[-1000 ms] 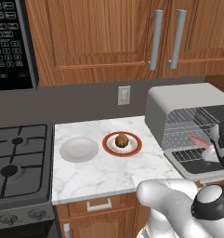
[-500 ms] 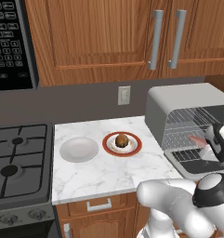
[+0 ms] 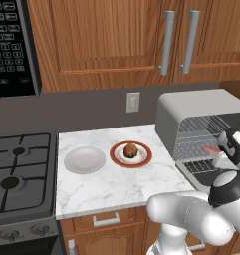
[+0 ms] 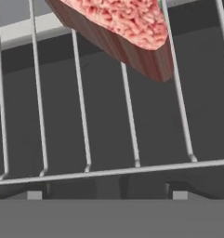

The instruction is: Open the toaster oven door. Place the bread on the top rack in the toaster oven and place the steak on the bottom rack.

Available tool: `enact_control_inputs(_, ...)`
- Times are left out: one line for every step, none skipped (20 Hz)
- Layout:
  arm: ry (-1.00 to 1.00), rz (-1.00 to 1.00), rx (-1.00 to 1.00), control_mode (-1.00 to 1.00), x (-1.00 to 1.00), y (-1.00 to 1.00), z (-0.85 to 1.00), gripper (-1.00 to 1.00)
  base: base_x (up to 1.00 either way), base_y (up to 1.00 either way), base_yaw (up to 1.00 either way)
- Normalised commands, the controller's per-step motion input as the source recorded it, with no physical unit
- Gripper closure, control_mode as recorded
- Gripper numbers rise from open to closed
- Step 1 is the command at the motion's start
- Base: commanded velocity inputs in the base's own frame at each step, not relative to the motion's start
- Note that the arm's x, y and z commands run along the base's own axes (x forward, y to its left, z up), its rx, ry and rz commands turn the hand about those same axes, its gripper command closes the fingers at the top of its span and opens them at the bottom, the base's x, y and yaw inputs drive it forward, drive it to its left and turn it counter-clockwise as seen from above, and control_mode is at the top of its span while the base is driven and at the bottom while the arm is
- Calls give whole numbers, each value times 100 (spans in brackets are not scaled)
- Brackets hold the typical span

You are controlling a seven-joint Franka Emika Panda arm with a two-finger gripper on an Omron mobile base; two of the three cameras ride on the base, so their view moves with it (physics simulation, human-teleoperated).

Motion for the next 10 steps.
enact_control_inputs(0,0,0,-100,17,0,-17,-100,0,0,0)
enact_control_inputs(0,0,0,-100,17,1,-20,-100,0,0,0)
enact_control_inputs(0,0,0,-100,14,4,-16,-100,0,0,0)
enact_control_inputs(0,0,0,-100,14,7,-16,-100,0,0,0)
enact_control_inputs(0,0,0,-100,16,11,-15,-100,0,0,0)
enact_control_inputs(0,0,0,-100,16,12,-14,-100,0,0,0)
enact_control_inputs(0,0,0,-100,17,16,-12,-100,0,0,0)
enact_control_inputs(0,0,0,-100,14,17,-11,-100,0,0,0)
enact_control_inputs(0,0,0,-100,13,18,-11,-100,0,0,0)
enact_control_inputs(0,0,0,-100,14,17,-10,-100,0,0,0)
